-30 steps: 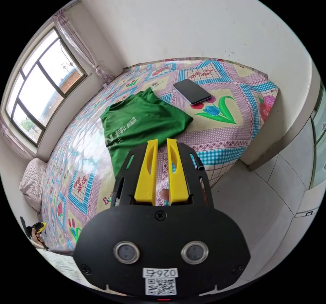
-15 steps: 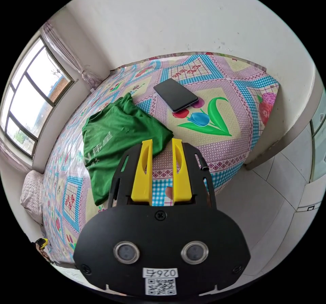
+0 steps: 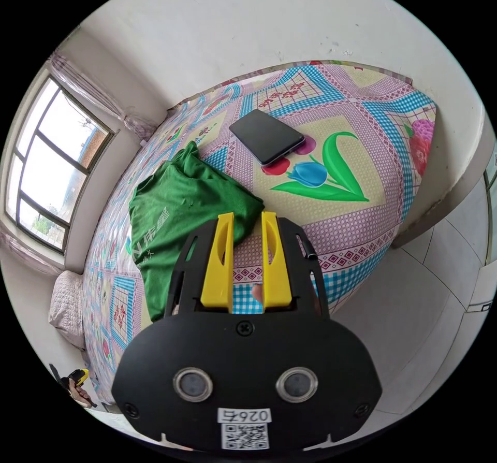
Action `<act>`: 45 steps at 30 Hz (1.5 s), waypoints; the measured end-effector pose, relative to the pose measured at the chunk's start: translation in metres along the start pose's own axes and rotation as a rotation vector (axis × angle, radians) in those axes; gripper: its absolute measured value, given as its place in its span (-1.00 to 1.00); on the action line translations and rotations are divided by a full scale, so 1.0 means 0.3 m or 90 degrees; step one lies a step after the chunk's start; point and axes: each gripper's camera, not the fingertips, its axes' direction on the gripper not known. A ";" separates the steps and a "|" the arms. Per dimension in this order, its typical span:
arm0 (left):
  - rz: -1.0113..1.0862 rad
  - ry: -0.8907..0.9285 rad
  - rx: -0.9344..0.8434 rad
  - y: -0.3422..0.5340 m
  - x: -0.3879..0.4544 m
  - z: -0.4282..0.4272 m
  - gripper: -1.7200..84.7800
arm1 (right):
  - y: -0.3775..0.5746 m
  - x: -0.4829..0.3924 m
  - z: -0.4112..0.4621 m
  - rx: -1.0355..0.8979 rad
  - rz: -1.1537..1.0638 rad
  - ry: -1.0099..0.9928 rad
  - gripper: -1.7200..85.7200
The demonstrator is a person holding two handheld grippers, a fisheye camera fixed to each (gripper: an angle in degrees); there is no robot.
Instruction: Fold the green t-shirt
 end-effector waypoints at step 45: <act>0.077 0.151 -0.034 -0.161 -0.142 0.135 -0.98 | 0.201 -0.367 0.097 -0.033 -0.219 -0.177 -0.98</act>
